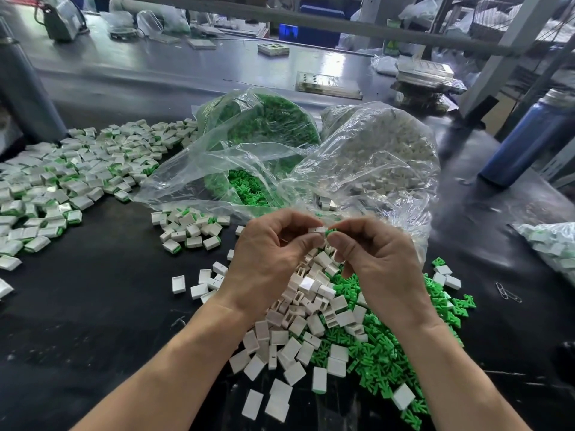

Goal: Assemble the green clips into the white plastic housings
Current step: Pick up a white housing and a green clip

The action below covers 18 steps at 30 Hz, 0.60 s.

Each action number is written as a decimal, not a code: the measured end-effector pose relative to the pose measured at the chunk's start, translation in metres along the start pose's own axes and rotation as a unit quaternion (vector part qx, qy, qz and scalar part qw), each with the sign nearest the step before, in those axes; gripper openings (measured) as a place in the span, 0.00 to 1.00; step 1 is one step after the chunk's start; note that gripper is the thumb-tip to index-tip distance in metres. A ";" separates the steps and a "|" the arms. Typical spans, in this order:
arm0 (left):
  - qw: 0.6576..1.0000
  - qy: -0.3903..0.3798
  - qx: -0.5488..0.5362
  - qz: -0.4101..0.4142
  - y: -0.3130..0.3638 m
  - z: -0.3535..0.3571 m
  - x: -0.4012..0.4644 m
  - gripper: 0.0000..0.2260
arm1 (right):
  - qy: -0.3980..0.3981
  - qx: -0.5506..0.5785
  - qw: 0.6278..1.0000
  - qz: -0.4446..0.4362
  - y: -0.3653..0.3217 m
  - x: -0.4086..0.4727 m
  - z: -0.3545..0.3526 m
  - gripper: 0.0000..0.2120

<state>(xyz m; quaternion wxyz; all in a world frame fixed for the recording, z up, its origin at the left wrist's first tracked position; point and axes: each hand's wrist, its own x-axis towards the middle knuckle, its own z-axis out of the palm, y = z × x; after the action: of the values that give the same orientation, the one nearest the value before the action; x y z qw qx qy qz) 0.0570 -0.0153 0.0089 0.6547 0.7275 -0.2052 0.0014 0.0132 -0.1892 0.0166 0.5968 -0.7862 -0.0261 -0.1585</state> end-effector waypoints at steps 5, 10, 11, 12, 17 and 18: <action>1.000 0.004 0.013 -0.019 -0.004 -0.001 0.002 0.05 | 0.009 -0.004 1.000 0.002 0.005 0.000 0.006 0.05; 0.999 0.023 0.014 -0.028 -0.005 0.001 0.007 0.06 | 0.024 0.019 0.999 0.021 0.004 0.001 0.012 0.06; 0.999 0.029 0.008 -0.030 -0.005 0.001 0.009 0.06 | 0.028 0.025 0.999 0.023 0.003 0.003 0.013 0.06; 0.999 0.035 -0.001 -0.032 -0.005 0.002 0.010 0.06 | 0.031 0.034 0.999 0.026 0.002 0.004 0.014 0.05; 0.997 0.050 -0.042 -0.039 -0.006 0.002 0.012 0.05 | 0.035 0.084 0.995 0.037 -0.001 0.008 0.018 0.05; 0.997 0.050 -0.046 -0.038 -0.006 0.001 0.012 0.04 | 0.034 0.089 0.995 0.037 -0.001 0.008 0.018 0.05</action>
<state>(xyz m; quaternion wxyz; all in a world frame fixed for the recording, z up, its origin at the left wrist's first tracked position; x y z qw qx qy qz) 0.0697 -0.0194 0.0064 0.6964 0.7031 -0.1440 0.0033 0.0247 -0.1733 0.0153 0.6701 -0.7248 0.0092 -0.1601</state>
